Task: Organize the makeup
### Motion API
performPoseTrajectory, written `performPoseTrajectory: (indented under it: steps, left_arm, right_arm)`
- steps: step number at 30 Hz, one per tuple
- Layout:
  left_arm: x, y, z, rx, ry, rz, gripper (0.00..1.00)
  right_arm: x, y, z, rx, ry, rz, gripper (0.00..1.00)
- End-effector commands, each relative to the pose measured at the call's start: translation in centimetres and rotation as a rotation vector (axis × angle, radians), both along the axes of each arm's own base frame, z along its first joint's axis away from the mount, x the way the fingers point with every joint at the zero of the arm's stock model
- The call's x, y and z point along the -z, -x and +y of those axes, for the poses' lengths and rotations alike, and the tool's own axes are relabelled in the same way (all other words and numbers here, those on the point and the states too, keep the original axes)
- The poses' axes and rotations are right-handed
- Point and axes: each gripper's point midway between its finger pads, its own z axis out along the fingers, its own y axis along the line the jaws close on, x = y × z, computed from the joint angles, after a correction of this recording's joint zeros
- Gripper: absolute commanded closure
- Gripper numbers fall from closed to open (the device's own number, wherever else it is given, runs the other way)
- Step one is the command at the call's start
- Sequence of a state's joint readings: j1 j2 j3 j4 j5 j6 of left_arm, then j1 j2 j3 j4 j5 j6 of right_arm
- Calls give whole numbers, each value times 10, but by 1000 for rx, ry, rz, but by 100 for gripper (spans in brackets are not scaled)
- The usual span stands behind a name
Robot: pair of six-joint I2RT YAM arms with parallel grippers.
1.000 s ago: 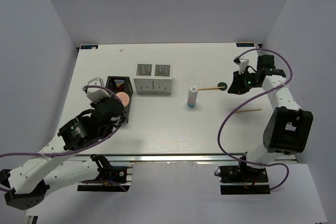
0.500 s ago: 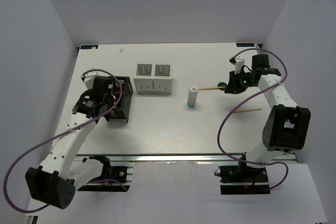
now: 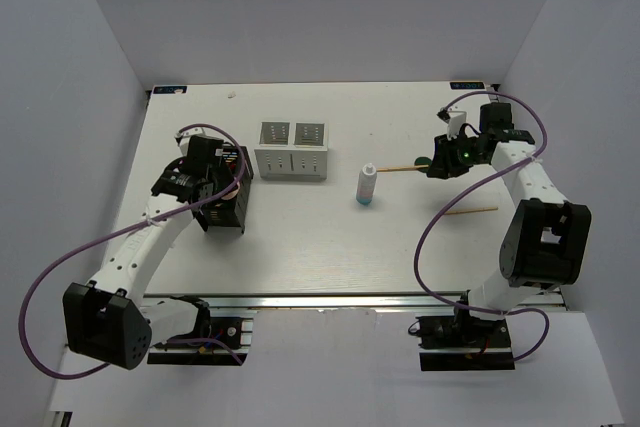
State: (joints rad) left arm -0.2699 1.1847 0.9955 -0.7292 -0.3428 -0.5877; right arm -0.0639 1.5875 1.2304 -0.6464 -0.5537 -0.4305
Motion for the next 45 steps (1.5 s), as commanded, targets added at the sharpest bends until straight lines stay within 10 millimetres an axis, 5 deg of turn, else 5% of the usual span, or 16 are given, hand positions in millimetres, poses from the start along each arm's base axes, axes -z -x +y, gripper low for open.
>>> performPoseTrajectory:
  steps: [1, 12, 14, 16, 20, 23, 29, 45]
  left_arm:
    - [-25, -4, 3, -8, 7, -75, 39]
    - [-69, 1, 17, -69, -5, -174, 51]
    - [-78, 1, 16, -70, 12, -206, 86]
    - [-91, 2, 9, -46, 55, -258, 100]
    - [-101, 6, -12, 41, 160, -308, 98]
    - [-104, 14, -19, 57, 222, -341, 69]
    - [-108, 34, -23, 66, 295, -370, 57]
    - [-97, 64, -15, 6, 335, -345, 55]
  right_arm:
    - [-5, -18, -2, 8, 3, -31, 66]
    - [-3, -38, -2, 33, -6, -22, 66]
    - [-4, -42, -4, 41, -1, -33, 66]
    - [4, -46, -8, 64, 17, -17, 67]
    - [27, -65, -24, 162, 81, 33, 73]
    - [41, -87, -39, 272, 134, 47, 75]
    - [58, -126, -47, 401, 128, 69, 69]
    - [111, -117, -25, 426, 66, 217, 62]
